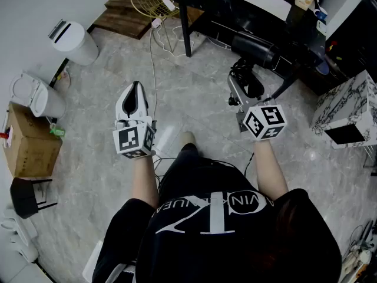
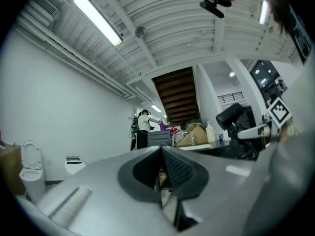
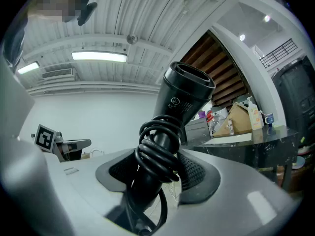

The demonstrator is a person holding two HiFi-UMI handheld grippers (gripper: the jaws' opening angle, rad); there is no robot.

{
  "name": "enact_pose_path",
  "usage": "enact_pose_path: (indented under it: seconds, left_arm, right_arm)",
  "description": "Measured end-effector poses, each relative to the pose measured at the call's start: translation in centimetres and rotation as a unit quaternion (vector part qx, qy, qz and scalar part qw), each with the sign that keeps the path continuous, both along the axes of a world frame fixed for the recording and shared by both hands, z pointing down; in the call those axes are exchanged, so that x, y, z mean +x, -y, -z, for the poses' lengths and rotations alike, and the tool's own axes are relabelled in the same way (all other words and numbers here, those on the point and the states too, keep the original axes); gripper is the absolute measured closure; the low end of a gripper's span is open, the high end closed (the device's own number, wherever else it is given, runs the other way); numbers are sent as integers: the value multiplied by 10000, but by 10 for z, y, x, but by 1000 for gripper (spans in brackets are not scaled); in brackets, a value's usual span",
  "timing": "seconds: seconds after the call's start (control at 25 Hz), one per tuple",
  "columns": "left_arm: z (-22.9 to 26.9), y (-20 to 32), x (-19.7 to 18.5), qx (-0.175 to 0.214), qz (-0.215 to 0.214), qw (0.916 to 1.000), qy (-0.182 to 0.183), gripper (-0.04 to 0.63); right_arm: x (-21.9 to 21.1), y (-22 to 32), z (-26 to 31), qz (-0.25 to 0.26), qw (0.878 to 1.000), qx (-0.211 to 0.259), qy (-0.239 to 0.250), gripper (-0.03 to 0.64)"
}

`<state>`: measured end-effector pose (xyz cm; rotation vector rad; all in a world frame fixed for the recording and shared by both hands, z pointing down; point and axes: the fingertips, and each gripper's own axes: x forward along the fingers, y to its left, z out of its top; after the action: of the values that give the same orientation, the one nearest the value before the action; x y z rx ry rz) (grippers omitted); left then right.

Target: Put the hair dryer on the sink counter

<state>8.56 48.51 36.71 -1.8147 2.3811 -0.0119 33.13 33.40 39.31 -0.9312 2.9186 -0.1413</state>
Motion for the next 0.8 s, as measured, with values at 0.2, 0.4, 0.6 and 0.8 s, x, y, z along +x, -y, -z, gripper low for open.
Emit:
enact_pose_path:
  seconds: [0.2, 0.4, 0.6, 0.8]
  left_arm:
    - [2, 1, 0, 12, 9, 10000, 4, 595]
    - [-2, 4, -3, -15, 22, 10000, -42, 595]
    - [-16, 27, -23, -86, 27, 9998, -195, 595]
    - [-22, 75, -54, -105, -23, 9996, -252, 595]
  right_arm:
    - [-1, 0, 2, 19, 10000, 23, 20, 362]
    - [-3, 8, -3, 19, 10000, -54, 34, 360]
    - [-17, 27, -11, 51, 9998, -190, 52, 360]
    - [-46, 68, -16, 14, 9997, -249, -8, 359]
